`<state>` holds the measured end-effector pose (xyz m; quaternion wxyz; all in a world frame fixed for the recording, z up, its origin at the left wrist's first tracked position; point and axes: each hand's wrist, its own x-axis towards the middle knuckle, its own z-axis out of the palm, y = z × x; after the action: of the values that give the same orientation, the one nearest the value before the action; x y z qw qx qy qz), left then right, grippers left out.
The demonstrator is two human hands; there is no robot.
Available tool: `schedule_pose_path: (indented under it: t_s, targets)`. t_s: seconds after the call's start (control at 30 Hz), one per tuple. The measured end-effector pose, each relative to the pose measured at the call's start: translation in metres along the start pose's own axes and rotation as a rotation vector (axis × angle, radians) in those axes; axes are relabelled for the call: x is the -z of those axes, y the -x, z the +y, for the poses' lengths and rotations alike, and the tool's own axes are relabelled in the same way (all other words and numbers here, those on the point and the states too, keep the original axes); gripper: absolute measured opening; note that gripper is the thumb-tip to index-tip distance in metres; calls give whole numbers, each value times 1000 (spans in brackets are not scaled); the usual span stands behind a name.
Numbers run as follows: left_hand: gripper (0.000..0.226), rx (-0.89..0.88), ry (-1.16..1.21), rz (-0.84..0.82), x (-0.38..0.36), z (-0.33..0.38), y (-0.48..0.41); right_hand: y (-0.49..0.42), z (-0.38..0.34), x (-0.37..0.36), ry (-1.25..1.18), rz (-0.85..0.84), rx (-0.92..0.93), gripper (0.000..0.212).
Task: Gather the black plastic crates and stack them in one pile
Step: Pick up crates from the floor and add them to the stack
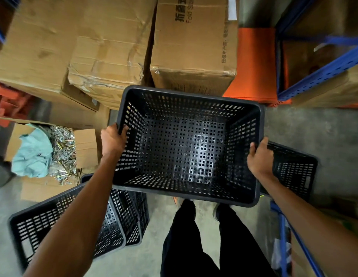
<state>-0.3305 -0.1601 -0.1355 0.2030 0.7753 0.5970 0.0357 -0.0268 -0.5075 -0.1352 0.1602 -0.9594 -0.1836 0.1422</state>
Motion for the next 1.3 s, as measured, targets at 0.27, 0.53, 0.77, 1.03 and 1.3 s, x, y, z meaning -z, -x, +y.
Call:
schedule_pose_path:
  t_s: [0.27,0.53,0.77,1.03,1.3]
  targets:
    - [46,23,5,18,-7,-2,7,-13,2,2,26,29,29,40]
    - [49,-68,-6,40,-9,-9,5,-17,10,-7,-22,47,36,34]
    - [62,-49,-52,-45,-4,-8,6,-13,10,8,-304,-178,-60,50]
    - [74,19,164,-231,6,-17,4,9,14,7,-326,-39,66,51]
    - [40,-144,84,-102,0,-42,62,50,38,-13,-193,-25,21,67]
